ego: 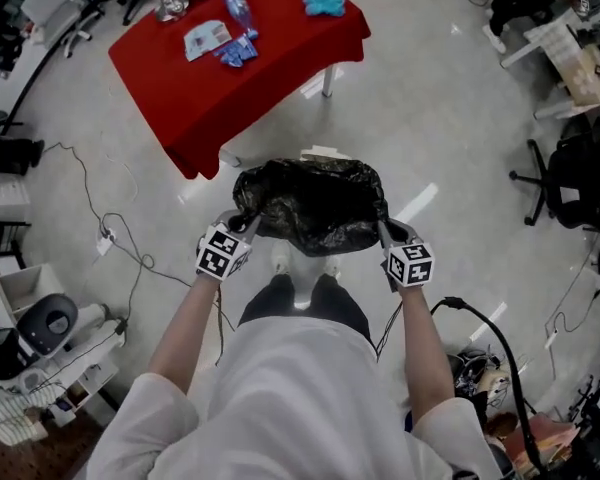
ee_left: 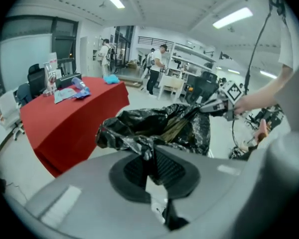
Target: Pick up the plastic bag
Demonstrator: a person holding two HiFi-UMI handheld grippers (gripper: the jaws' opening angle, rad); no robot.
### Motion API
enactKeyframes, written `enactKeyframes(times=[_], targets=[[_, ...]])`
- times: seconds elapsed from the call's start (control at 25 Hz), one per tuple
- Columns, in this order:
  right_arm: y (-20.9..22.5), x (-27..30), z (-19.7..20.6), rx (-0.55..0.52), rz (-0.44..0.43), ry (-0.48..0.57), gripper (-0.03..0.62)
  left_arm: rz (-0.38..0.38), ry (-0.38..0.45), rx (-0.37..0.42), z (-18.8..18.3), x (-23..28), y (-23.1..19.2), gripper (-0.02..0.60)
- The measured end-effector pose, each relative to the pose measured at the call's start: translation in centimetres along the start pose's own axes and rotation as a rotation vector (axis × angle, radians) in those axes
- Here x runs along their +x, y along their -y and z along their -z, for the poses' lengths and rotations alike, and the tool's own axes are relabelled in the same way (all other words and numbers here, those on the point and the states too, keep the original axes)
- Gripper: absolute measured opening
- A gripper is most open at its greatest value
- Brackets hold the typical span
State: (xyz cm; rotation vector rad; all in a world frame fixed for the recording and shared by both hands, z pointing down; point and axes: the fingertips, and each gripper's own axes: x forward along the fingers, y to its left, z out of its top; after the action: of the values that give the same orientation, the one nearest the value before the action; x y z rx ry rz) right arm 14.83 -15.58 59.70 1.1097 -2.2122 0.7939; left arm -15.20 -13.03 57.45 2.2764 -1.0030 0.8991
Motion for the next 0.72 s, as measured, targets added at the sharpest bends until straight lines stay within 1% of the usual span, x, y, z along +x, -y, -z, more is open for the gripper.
enactKeyframes(times=[0.24,0.4,0.56,0.72], targets=[[-3.8,-5.7,-3.1,-0.003,0.030,0.088,0.002,0.028,0.056,0.058,-2.3,-6.3,0.9,0.005],[-6.7,-9.3,-4.1,0.011,0.067,0.156,0.003,0.045,0.100,0.126,-3.6,-10.3,1.6,0.005],[-9.1,-12.5,-4.4,0.037,0.104,0.228,0.002,0.061,0.125,0.165,-3.9,-13.6,2.4,0.005],[-10.4,-14.5,-3.8,0.026,0.117,0.250,0.002,0.059,0.138,0.179,-3.1,-15.5,3.6,0.005]])
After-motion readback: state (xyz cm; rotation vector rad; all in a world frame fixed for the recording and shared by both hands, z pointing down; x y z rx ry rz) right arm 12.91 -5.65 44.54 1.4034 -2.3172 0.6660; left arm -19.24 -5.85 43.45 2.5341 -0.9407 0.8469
